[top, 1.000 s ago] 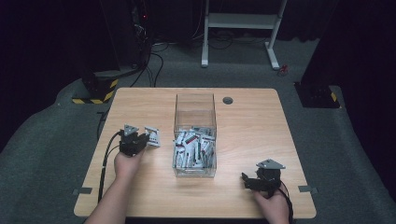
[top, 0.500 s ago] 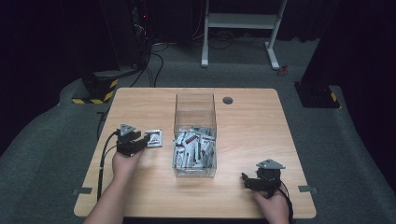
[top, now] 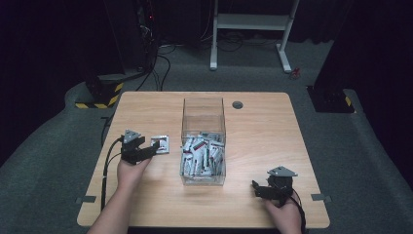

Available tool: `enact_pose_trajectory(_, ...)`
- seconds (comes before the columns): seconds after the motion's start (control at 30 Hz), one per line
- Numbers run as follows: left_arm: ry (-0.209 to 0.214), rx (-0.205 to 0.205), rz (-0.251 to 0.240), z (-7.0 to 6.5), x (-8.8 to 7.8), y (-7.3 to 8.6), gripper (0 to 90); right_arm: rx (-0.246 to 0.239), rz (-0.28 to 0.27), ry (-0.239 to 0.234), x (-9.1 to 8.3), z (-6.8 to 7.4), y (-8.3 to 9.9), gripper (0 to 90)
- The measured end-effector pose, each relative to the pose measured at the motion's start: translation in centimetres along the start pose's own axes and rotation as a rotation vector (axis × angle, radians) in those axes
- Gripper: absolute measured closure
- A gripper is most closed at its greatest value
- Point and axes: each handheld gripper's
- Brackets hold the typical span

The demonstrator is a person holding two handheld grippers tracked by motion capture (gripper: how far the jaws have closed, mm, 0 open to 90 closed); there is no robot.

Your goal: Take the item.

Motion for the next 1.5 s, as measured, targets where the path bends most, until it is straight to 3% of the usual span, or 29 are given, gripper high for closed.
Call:
enact_pose_trajectory(0.23, -0.009, 0.010, 0.029, -0.1, -0.5, 0.0, 20.4, 0.002, 0.001, 0.000, 0.0, 0.0, 0.0, 8.5)
enact_pose_trajectory(0.47, 0.025, 0.037, 0.036, -0.8, -1.4, 0.0, 18.7, 0.000, 0.000, 0.000, 0.0, 0.0, 0.0, 8.5)
enact_pose_trajectory(0.63, 0.067, 0.030, 0.047, -1.3, -1.9, 0.6, 19.8, 0.002, 0.001, 0.000, 0.0, 0.0, 0.0, 8.5)
enact_pose_trajectory(0.87, 0.082, 0.049, 0.106, -1.7, -2.5, 2.6, 20.0, 0.000, 0.000, 0.000, 0.0, 0.0, 0.0, 8.6)
enact_pose_trajectory(1.2, 0.134, 0.054, 0.206, -2.5, -3.4, 6.5, 21.1, 0.002, 0.001, 0.000, 0.0, 0.0, 0.0, 8.5)
enact_pose_trajectory(1.33, 0.129, 0.083, 0.240, -3.2, -3.7, 8.1, 20.9, 0.003, 0.002, 0.000, 0.0, 0.0, 0.0, 8.6)
enact_pose_trajectory(1.5, 0.103, 0.119, 0.222, -4.2, -4.0, 9.5, 19.9, 0.001, 0.002, 0.000, 0.0, 0.0, 0.0, 8.6)
Point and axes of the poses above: each handheld gripper's, and its own axes: x roughly forward along the jaws, y roughly out of its underside, z roughly to its left, and after that the axes turned 14 degrees about y, right-handed
